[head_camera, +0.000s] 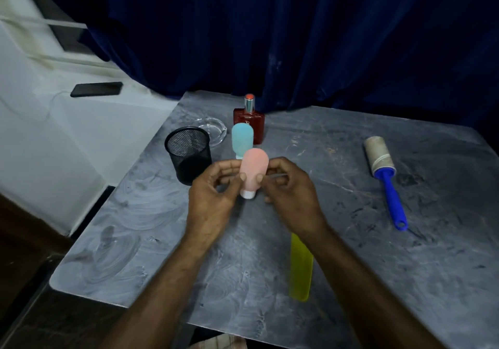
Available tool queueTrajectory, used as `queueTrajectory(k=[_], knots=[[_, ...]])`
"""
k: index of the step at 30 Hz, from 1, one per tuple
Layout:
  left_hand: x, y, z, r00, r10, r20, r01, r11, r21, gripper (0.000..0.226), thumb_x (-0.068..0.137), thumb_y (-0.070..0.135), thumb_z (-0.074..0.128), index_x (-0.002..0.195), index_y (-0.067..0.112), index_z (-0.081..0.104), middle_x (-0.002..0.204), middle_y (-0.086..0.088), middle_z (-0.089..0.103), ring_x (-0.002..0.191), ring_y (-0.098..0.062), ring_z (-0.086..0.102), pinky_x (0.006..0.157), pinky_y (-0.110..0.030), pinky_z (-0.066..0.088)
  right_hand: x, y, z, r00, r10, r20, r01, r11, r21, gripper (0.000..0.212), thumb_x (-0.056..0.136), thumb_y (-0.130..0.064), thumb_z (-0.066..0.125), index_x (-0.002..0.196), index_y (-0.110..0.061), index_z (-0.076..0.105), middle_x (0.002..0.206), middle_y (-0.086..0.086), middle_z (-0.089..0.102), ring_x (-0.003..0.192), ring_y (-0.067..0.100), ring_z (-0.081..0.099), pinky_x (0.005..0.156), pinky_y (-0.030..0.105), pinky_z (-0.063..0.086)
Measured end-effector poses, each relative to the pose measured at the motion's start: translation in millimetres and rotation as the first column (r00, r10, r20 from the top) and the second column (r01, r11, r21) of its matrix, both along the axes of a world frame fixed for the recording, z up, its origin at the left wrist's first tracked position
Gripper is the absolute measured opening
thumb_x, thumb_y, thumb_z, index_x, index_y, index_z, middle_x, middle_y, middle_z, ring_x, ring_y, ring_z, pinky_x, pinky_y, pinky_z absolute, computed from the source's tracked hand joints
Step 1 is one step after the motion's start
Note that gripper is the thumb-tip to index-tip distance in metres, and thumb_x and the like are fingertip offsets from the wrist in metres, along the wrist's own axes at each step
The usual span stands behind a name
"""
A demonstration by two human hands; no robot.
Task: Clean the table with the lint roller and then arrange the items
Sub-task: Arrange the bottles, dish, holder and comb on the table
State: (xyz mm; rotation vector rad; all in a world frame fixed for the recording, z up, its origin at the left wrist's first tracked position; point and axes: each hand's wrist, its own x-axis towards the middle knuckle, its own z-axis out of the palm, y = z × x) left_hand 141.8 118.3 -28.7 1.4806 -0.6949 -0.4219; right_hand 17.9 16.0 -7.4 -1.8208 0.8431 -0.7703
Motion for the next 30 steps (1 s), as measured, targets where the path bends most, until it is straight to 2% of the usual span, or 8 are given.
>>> queueTrajectory(k=[4, 6, 9, 11, 13, 20, 26, 30], knots=[[0, -6, 2, 0.991, 0.109, 0.071, -0.11, 0.994, 0.002, 0.036, 0.096, 0.003, 0.075, 0.13, 0.014, 0.071, 0.121, 0.007, 0.078, 0.112, -0.002, 0.074, 0.095, -0.017, 0.059, 23, -1, 5, 0.998, 0.052, -0.021, -0.055, 0.975, -0.216, 0.022, 0.096, -0.026, 0.068, 0.117, -0.021, 0.065, 0.108, -0.01, 0.074, 0.094, 0.002, 0.07, 0.082, 0.034, 0.061], [0, -8, 2, 0.993, 0.082, 0.08, -0.085, 0.996, 0.026, 0.051, 0.094, -0.002, 0.073, 0.141, 0.014, 0.064, 0.132, 0.007, 0.074, 0.121, 0.0, 0.07, 0.096, -0.01, 0.054, 33, -2, 5, 0.998, 0.046, -0.042, -0.055, 0.965, -0.255, 0.022, 0.098, -0.027, 0.065, 0.119, -0.021, 0.064, 0.11, -0.008, 0.074, 0.095, 0.004, 0.07, 0.083, 0.035, 0.061], [-1, -12, 1, 0.998, 0.007, 0.061, -0.009, 1.0, 0.029, 0.069, 0.093, -0.012, 0.067, 0.155, 0.013, 0.05, 0.143, 0.001, 0.067, 0.13, -0.003, 0.066, 0.108, -0.023, 0.055, 44, -5, 5, 0.997, 0.026, -0.076, -0.047, 0.957, -0.287, 0.022, 0.099, -0.029, 0.063, 0.119, -0.021, 0.063, 0.11, -0.004, 0.074, 0.094, 0.009, 0.07, 0.082, 0.04, 0.06], [-1, -13, 0, 0.997, -0.022, 0.069, 0.018, 0.998, 0.055, 0.074, 0.093, -0.01, 0.068, 0.159, 0.014, 0.045, 0.147, 0.001, 0.064, 0.134, -0.008, 0.064, 0.115, -0.038, 0.054, 48, -5, 3, 0.995, 0.022, -0.102, -0.052, 0.952, -0.301, 0.022, 0.1, -0.03, 0.061, 0.12, -0.021, 0.062, 0.111, -0.003, 0.074, 0.096, 0.011, 0.07, 0.083, 0.042, 0.06], [1, -13, -2, 0.995, -0.033, 0.09, 0.025, 0.996, 0.09, 0.076, 0.093, -0.003, 0.072, 0.16, 0.018, 0.043, 0.149, 0.001, 0.062, 0.136, -0.01, 0.062, 0.117, -0.044, 0.052, 50, -3, 1, 0.991, 0.014, -0.134, -0.055, 0.95, -0.307, 0.023, 0.1, -0.03, 0.06, 0.121, -0.02, 0.061, 0.112, -0.002, 0.073, 0.098, 0.012, 0.07, 0.084, 0.043, 0.059], [2, -3, -3, 0.992, -0.066, 0.11, 0.047, 0.985, 0.168, 0.078, 0.095, 0.009, 0.076, 0.163, 0.025, 0.04, 0.158, 0.002, 0.054, 0.143, -0.011, 0.056, 0.12, -0.045, 0.049, 48, 0, -2, 0.982, 0.01, -0.186, -0.073, 0.939, -0.336, 0.031, 0.102, -0.033, 0.057, 0.13, -0.018, 0.057, 0.12, 0.001, 0.071, 0.105, 0.015, 0.069, 0.087, 0.041, 0.059], [0, 3, 1, 0.988, -0.047, 0.146, 0.018, 0.982, 0.19, 0.077, 0.094, 0.009, 0.077, 0.161, 0.022, 0.042, 0.156, 0.004, 0.056, 0.138, -0.005, 0.058, 0.119, -0.036, 0.05, 47, 4, -3, 0.982, 0.004, -0.19, -0.069, 0.94, -0.333, 0.033, 0.101, -0.031, 0.059, 0.132, -0.018, 0.058, 0.121, 0.003, 0.07, 0.106, 0.018, 0.069, 0.089, 0.043, 0.058], [0, 3, 0, 0.988, -0.046, 0.149, 0.014, 0.977, 0.212, 0.078, 0.094, 0.008, 0.076, 0.162, 0.022, 0.041, 0.158, 0.002, 0.054, 0.142, -0.011, 0.056, 0.121, -0.042, 0.048, 47, 4, -3, 0.98, 0.002, -0.201, -0.067, 0.946, -0.317, 0.032, 0.1, -0.032, 0.06, 0.129, -0.017, 0.059, 0.121, 0.003, 0.07, 0.106, 0.018, 0.069, 0.089, 0.044, 0.058]])
